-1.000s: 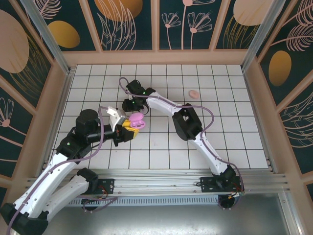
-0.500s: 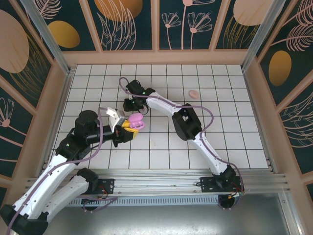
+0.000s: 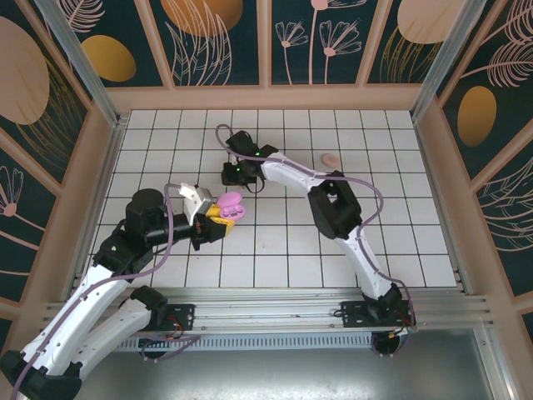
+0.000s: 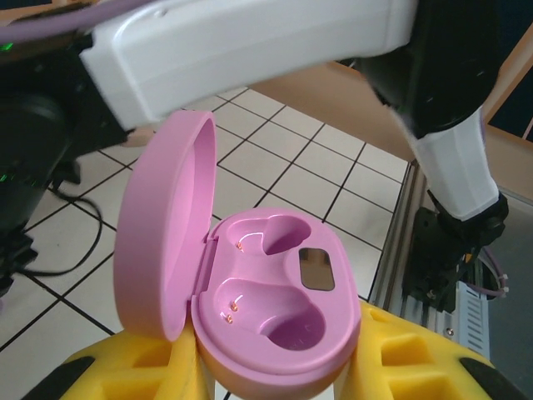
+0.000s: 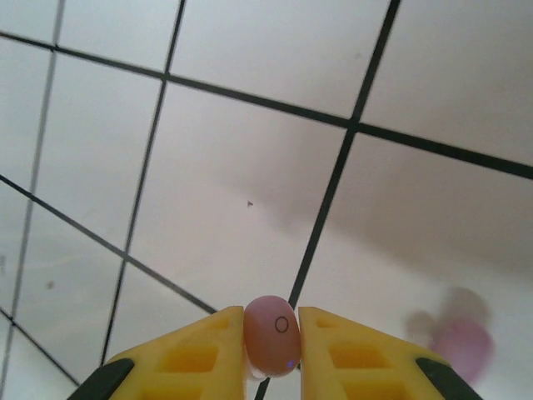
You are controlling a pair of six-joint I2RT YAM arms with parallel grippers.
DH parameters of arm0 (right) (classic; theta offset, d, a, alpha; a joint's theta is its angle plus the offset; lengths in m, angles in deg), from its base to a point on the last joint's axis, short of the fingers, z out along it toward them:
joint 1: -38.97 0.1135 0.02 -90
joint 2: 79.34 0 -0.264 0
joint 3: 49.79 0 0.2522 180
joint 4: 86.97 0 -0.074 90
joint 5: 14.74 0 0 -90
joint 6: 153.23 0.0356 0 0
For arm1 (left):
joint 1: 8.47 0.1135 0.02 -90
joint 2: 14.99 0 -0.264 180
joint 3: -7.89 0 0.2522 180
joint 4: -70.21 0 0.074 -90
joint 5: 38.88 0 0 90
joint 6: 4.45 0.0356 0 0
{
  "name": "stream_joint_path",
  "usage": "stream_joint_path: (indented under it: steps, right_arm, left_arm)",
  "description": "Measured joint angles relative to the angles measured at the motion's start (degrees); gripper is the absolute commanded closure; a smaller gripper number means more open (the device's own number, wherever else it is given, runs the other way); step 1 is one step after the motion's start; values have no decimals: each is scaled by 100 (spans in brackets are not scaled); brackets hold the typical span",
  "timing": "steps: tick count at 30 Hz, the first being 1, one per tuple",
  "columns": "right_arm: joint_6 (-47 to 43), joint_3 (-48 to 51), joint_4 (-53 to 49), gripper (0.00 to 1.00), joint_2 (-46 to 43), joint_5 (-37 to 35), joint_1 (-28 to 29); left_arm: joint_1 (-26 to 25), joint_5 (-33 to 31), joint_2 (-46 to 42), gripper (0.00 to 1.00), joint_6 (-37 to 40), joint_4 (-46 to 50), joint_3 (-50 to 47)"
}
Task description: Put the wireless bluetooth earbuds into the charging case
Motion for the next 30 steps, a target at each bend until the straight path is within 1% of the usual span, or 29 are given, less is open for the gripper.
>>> stream_joint_path:
  steps: [6,10,17,23,30]
  right_arm:
    - [186,1029,245,80,-1119,-105,-192]
    - [273,1912,413,81,-1976,-168,-361]
    - [433,3401,450,81,-3593,-358,-719]
    - [568,4072,190,81,-4898,-525,-841]
    - [820,4395,-260,82,-6131,-527,-776]
  left_arm:
    - [0,-15,-105,100,2,-293,-109]
    - [0,-17,-105,100,2,-588,-190]
    - [0,-20,125,100,7,-1069,-341]
    - [0,-125,457,100,94,-1458,-461]
    - [0,-212,1073,100,111,-2081,-481]
